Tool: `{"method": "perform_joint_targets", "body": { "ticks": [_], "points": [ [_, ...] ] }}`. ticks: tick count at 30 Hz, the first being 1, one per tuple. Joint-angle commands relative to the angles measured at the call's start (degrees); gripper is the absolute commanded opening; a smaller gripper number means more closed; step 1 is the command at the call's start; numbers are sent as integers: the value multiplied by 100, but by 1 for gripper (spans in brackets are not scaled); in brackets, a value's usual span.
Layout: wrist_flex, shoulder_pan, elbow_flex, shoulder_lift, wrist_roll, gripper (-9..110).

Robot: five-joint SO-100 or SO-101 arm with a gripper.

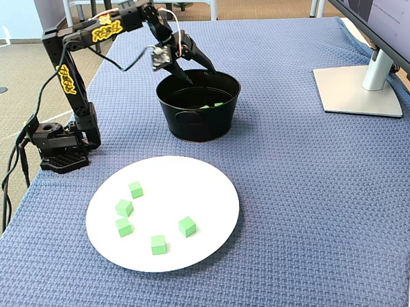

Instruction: Pick up the green cubes from the white plate and place them in the black recipient

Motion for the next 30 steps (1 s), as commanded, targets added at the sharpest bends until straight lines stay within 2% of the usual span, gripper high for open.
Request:
{"method": "perform_joint_targets", "body": {
  "ticks": [1, 5, 8, 10, 13, 17, 25, 30],
  "points": [
    [1028, 853, -1213, 475, -123, 22],
    [1705, 1925, -1564, 475, -861, 14],
    [1731, 2531, -1134, 334, -2118, 15],
    [1635, 2856, -738, 158, -2698, 13],
    [1512, 3164, -70, -44, -3762, 16],
    [729, 3498, 1020, -44, -5203, 20],
    [-264, 3832, 2364, -132, -6223, 19],
    [-308, 3973, 2549, -79, -6636, 20]
  ]
}}
